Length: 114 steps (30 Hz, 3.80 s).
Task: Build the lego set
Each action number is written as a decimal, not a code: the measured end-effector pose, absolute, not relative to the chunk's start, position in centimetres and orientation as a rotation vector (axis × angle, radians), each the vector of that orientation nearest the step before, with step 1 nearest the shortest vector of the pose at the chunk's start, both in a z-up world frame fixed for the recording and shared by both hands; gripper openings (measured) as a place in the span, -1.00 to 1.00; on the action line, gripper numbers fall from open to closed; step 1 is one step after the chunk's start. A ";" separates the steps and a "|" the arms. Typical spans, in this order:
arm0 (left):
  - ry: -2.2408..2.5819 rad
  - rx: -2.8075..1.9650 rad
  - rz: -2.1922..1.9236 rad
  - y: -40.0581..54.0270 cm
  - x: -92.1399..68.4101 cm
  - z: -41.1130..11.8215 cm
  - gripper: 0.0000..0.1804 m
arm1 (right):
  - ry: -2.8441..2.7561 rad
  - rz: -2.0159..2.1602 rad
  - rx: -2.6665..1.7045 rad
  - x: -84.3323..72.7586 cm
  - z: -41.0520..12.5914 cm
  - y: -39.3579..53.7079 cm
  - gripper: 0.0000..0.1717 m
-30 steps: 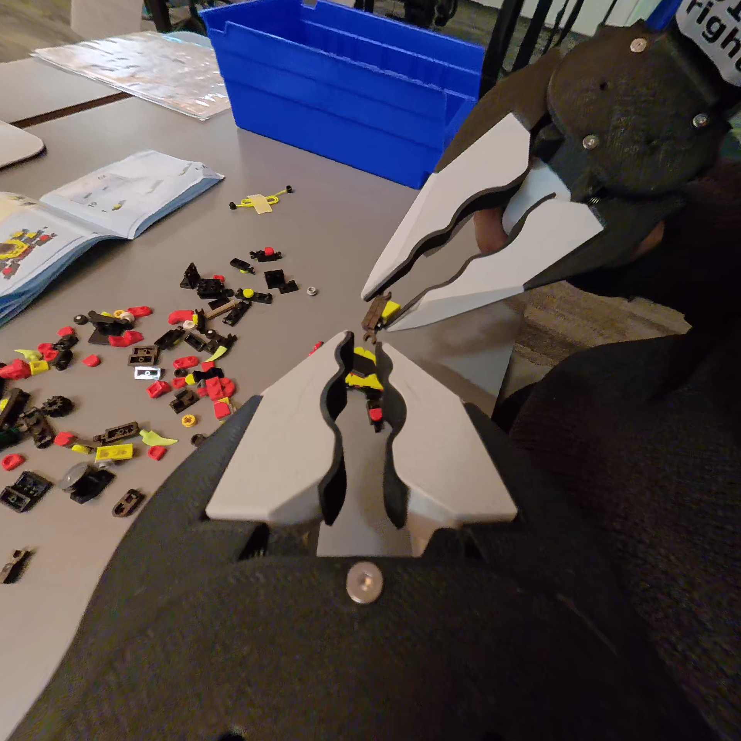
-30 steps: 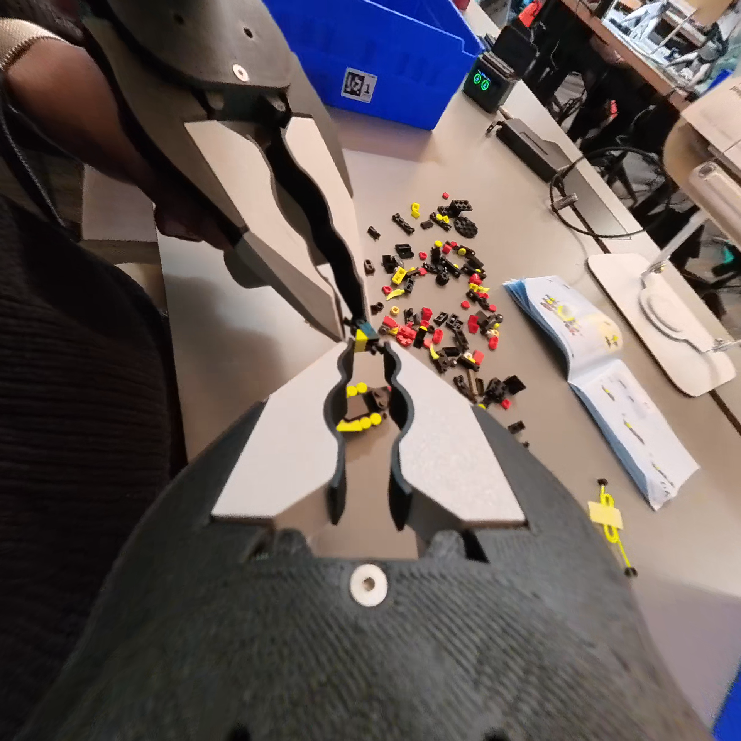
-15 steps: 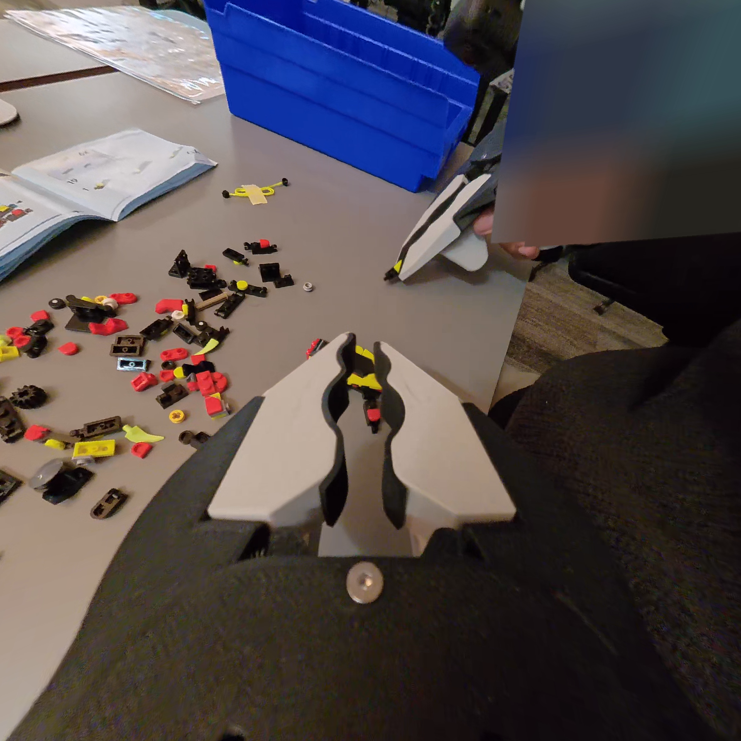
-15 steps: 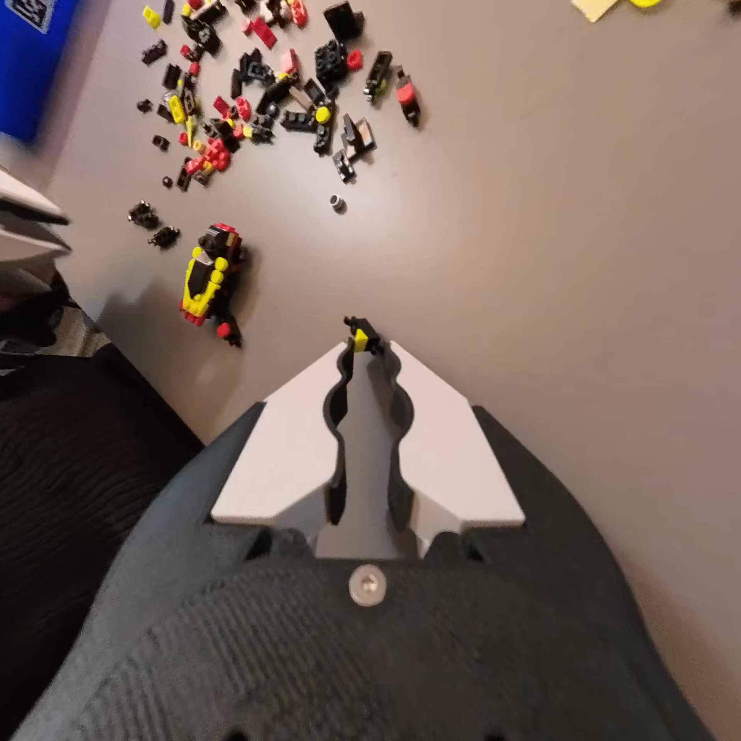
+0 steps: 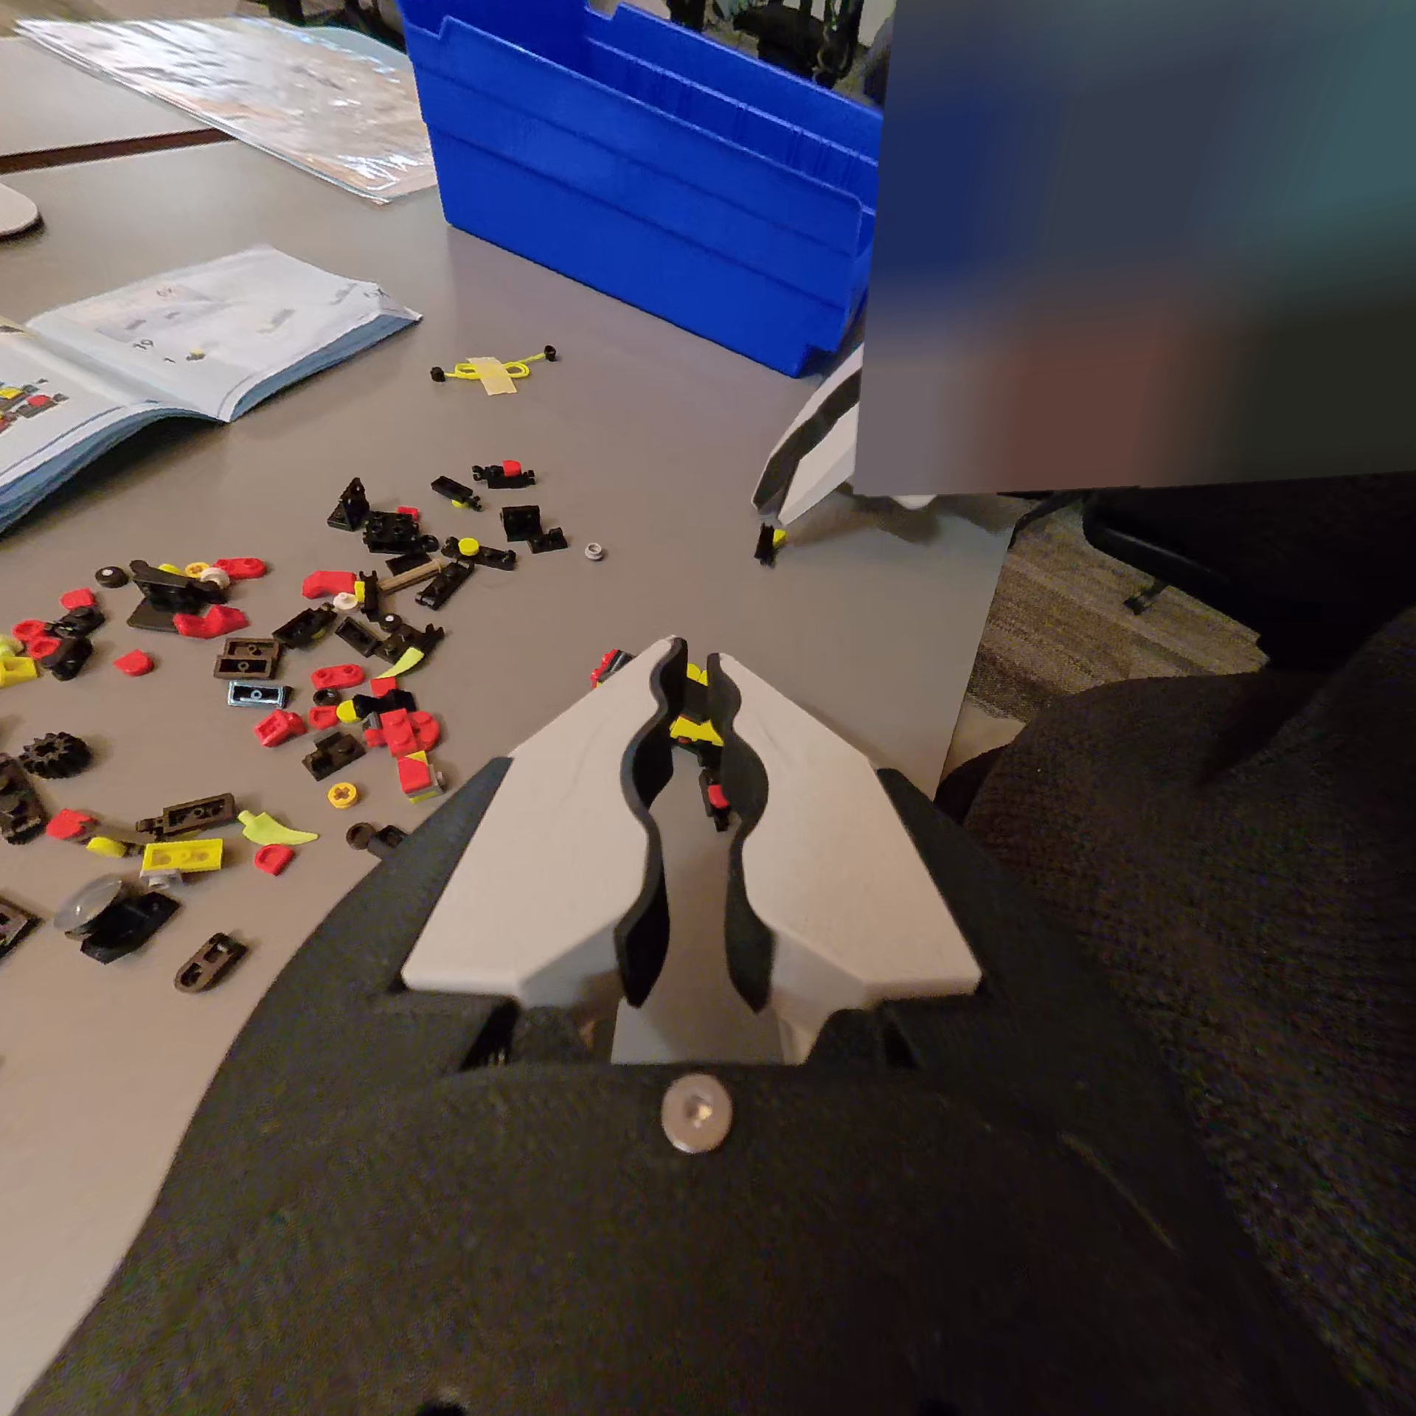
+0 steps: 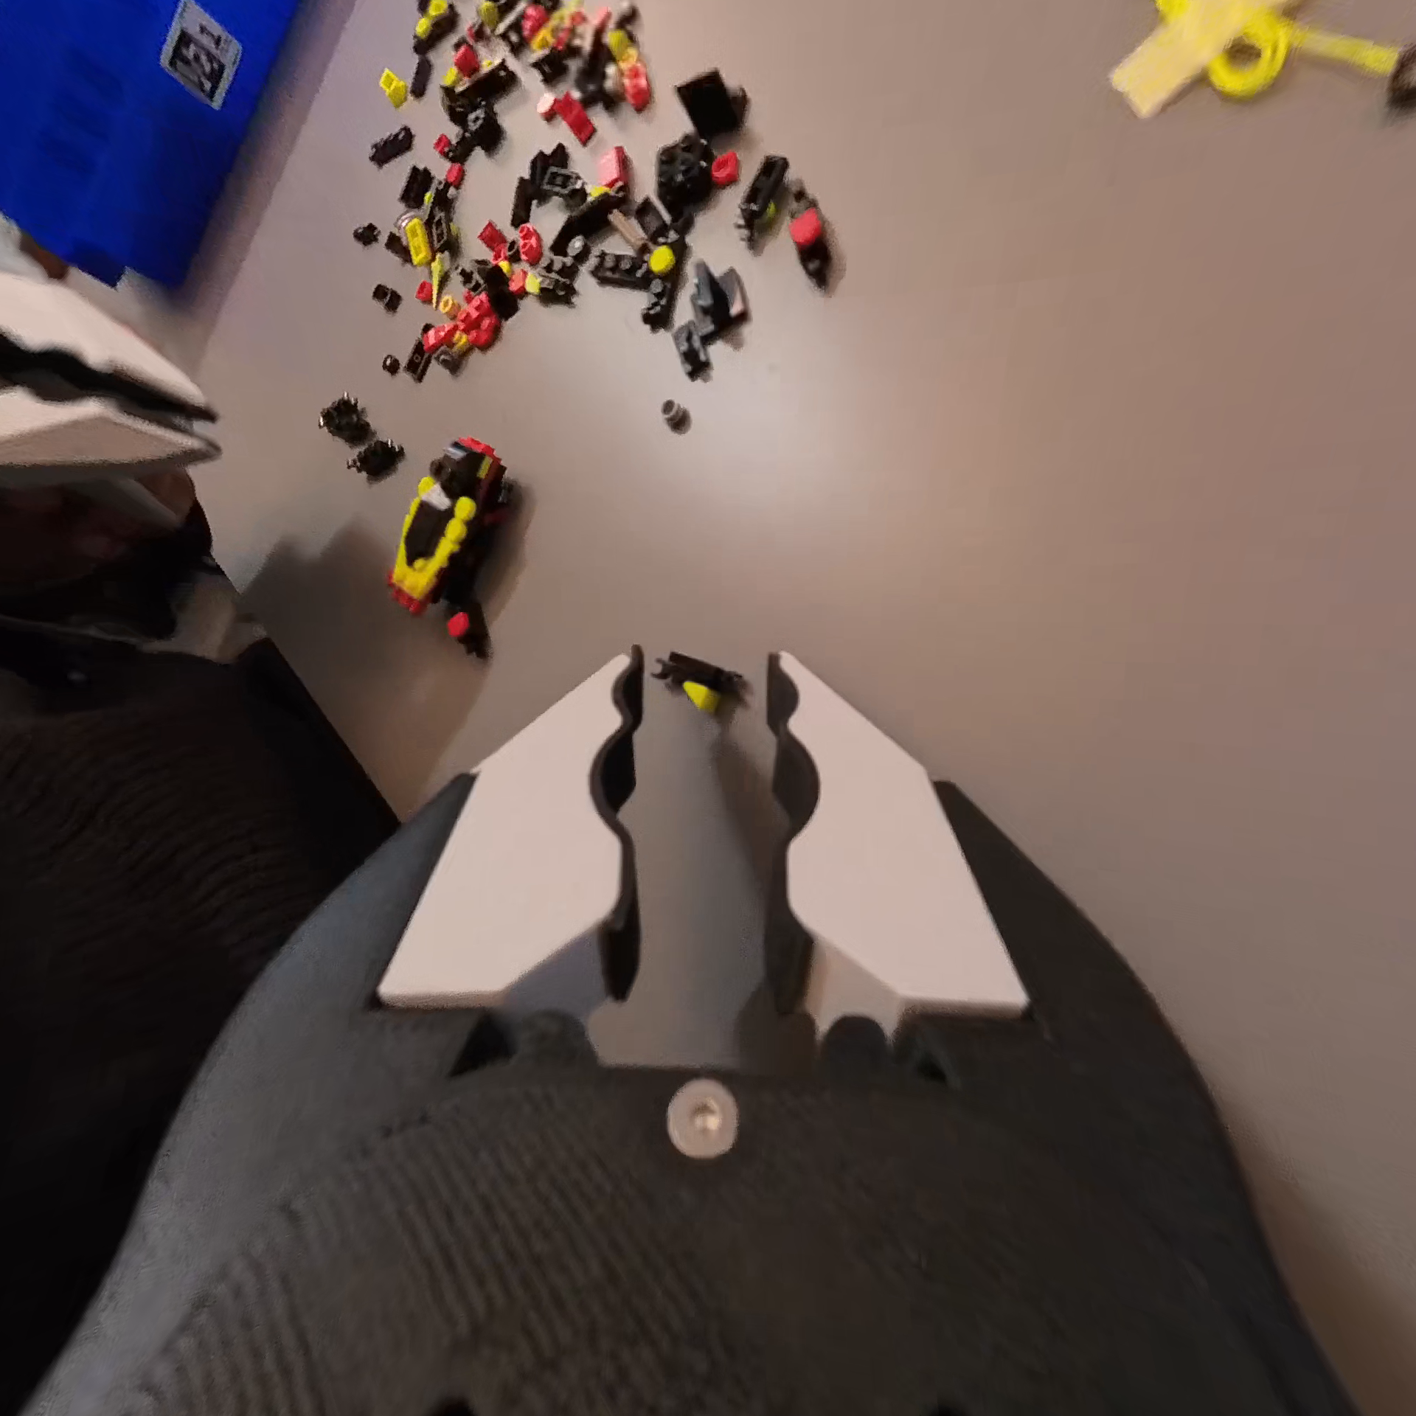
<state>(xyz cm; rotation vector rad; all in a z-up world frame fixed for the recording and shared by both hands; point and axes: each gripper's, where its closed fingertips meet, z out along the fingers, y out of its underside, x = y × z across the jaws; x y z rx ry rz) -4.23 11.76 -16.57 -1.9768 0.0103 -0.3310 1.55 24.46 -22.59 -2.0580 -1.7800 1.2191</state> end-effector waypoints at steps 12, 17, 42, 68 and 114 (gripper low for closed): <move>0.015 -1.975 -0.380 11.7 -3.8 -16.6 -0.96 | -2.228 0.667 -1.199 2.2 -22.9 23.8 -0.78; 0.018 -1.968 -0.392 11.6 -3.7 -16.4 -0.95 | -2.219 0.756 -1.276 1.9 -23.8 23.9 -0.70; 0.044 -1.972 -0.420 11.7 -2.9 -16.5 -0.94 | -1.554 1.402 -2.479 1.5 -23.7 24.2 -0.89; 0.040 -1.987 -0.445 11.5 -3.0 -16.9 -0.94 | -1.523 0.688 -1.062 -1.3 -13.8 26.3 -0.88; -0.023 -1.671 -1.016 10.9 0.1 -11.9 -0.96 | -1.764 1.866 -1.232 -0.9 -11.1 10.7 -0.93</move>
